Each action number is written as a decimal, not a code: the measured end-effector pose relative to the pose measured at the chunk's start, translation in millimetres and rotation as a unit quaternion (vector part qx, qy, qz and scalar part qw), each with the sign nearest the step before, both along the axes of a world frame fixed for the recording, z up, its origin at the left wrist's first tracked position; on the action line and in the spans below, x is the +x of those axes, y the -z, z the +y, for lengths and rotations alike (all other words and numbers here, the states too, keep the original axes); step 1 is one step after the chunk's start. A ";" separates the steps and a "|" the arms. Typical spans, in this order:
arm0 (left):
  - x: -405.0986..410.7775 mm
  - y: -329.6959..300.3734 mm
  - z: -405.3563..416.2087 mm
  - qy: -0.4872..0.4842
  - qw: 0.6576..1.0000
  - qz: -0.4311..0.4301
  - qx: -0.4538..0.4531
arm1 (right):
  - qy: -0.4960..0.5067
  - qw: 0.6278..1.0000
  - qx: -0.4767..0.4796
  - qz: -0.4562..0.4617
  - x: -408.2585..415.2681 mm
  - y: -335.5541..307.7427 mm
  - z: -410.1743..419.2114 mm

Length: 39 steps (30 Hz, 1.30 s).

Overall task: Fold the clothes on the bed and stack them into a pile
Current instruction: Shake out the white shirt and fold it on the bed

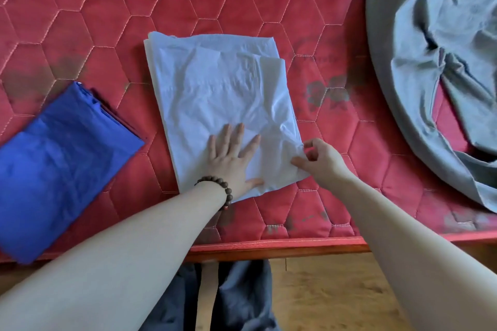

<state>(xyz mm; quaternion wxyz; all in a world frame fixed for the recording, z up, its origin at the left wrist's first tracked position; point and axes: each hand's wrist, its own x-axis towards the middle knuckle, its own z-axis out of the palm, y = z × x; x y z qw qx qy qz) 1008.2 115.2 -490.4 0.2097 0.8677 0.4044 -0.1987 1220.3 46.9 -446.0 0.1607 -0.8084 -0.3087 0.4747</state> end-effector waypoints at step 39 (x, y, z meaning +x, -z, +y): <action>-55.1 7.8 51.8 -0.263 0.952 -0.065 0.144 | -0.221 0.901 0.076 -0.366 -9.0 40.2 72.8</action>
